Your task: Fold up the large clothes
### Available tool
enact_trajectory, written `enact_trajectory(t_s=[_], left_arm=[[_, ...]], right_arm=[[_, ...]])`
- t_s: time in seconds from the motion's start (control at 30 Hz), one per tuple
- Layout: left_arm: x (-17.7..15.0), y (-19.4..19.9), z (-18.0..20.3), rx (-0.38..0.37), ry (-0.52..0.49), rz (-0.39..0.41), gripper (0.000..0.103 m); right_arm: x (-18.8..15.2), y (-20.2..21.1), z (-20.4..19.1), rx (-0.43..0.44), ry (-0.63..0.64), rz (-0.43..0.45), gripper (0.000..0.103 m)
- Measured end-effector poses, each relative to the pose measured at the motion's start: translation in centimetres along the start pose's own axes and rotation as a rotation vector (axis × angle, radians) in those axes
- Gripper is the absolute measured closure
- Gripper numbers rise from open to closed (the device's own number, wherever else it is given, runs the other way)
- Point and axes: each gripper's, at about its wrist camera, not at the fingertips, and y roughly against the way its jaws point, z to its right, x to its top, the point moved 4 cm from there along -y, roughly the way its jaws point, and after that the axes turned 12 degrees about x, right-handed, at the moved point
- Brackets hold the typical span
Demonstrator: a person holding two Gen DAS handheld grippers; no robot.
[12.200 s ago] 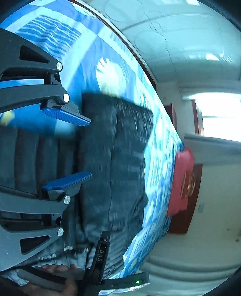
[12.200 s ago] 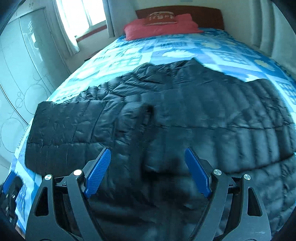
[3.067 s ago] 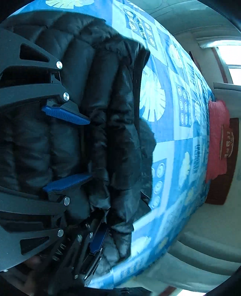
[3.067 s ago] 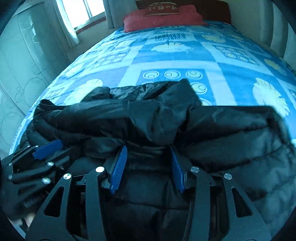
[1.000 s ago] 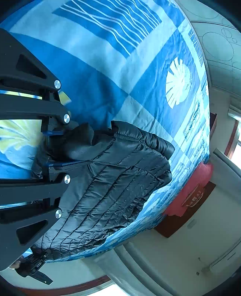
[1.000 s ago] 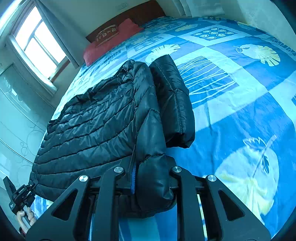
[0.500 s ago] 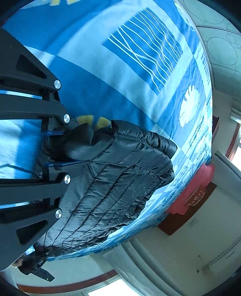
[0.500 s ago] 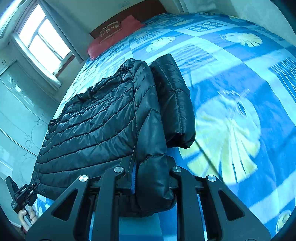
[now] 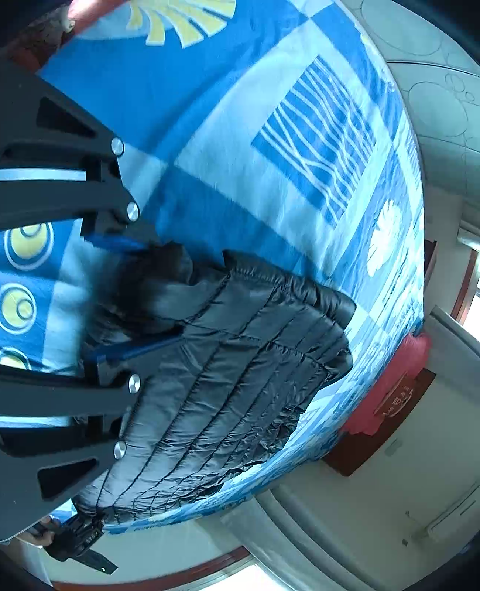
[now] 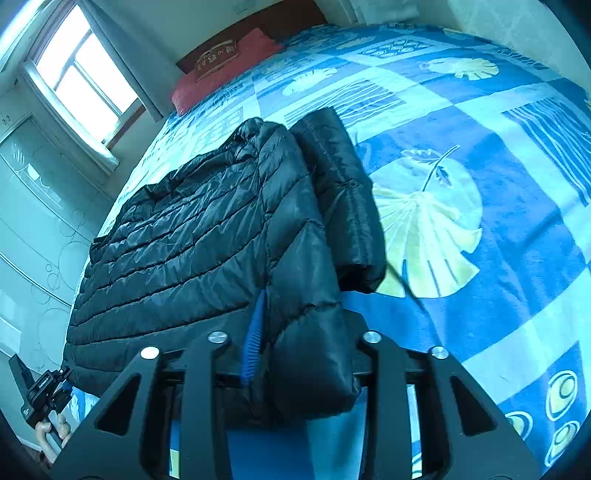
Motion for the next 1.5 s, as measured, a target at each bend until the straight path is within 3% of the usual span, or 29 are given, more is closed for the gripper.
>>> enact_trajectory(t_s=[0.07, 0.3, 0.5, 0.57, 0.8, 1.07, 1.3, 1.5], left_arm=[[-0.2, 0.6, -0.4, 0.035, -0.021, 0.022, 0.055], [-1.1, 1.4, -2.2, 0.067, -0.035, 0.011, 0.05], [0.0, 4.5, -2.1, 0.122, -0.095, 0.08, 0.045], [0.8, 5.0, -1.7, 0.114, -0.105, 0.097, 0.039], [3.7, 2.5, 0.8, 0.091, -0.141, 0.07, 0.038], [6.5, -1.1, 2.9, 0.106, -0.171, 0.046, 0.038], [7.5, -3.6, 3.9, 0.119, -0.2, 0.0, 0.038], [7.9, -4.8, 4.9, 0.119, -0.247, -0.013, 0.038]], right_arm=[[0.1, 0.9, 0.4, -0.015, -0.007, 0.019, 0.056], [0.6, 3.5, 0.7, -0.094, 0.02, 0.066, 0.056], [1.3, 4.5, -2.8, -0.096, 0.116, 0.093, 0.056], [1.2, 3.5, -4.6, -0.066, 0.15, 0.067, 0.056], [0.5, -4.4, -11.2, 0.011, 0.279, -0.09, 0.056], [2.2, -11.9, -18.1, 0.036, 0.373, -0.14, 0.056], [0.8, -17.3, -18.4, -0.075, 0.411, -0.209, 0.056], [-0.1, -18.1, -18.2, -0.106, 0.433, -0.195, 0.055]])
